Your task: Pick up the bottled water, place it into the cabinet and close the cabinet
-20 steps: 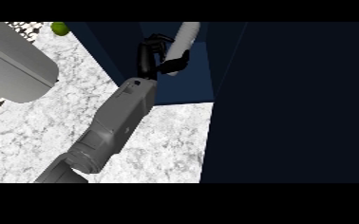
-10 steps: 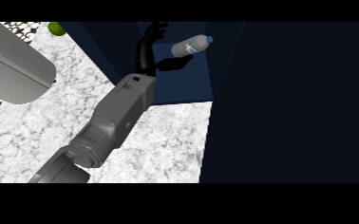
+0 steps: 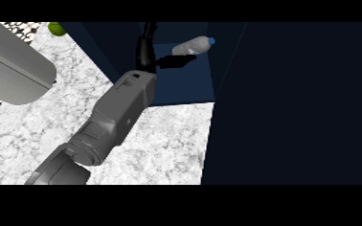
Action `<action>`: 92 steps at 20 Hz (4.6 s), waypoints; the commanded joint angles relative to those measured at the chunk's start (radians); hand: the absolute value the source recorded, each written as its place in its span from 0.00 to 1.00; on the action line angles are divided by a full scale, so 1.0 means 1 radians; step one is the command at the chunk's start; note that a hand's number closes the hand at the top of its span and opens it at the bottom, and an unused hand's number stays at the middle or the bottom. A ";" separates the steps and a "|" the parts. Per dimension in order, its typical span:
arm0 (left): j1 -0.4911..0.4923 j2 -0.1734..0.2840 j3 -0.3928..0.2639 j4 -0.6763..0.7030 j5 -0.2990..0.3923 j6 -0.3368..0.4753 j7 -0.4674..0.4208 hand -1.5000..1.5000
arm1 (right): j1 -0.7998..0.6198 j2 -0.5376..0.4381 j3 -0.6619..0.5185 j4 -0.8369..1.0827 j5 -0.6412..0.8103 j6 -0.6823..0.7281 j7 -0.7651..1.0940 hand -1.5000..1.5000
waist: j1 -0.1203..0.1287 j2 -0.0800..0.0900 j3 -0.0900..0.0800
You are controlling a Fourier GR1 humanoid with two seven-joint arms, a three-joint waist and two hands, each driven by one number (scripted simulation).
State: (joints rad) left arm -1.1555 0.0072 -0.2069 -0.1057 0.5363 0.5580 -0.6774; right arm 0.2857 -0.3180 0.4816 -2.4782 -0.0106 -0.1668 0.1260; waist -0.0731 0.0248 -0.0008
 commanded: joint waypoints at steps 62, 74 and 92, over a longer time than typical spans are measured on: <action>1.354 0.437 -0.173 -1.669 0.080 -0.352 0.154 1.00 | -0.629 0.310 0.508 0.329 0.289 -0.056 0.458 1.00 | 0.108 -0.028 -0.002; 1.429 0.530 -0.052 -1.669 0.146 -0.486 0.135 1.00 | -0.846 0.308 0.300 0.450 0.188 -0.270 0.568 1.00 | 0.124 -0.019 -0.003; 1.496 0.573 0.085 -1.651 0.211 -0.624 0.139 1.00 | -1.166 0.281 -0.261 1.324 -0.271 0.149 0.128 1.00 | 0.100 -0.016 0.000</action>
State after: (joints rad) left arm 0.3537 0.5746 -0.1567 -1.7962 0.7356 -0.0394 -0.5417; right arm -0.8404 -0.0088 0.3094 -1.3508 -0.2594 -0.0867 0.3255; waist 0.0359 -0.0088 -0.0007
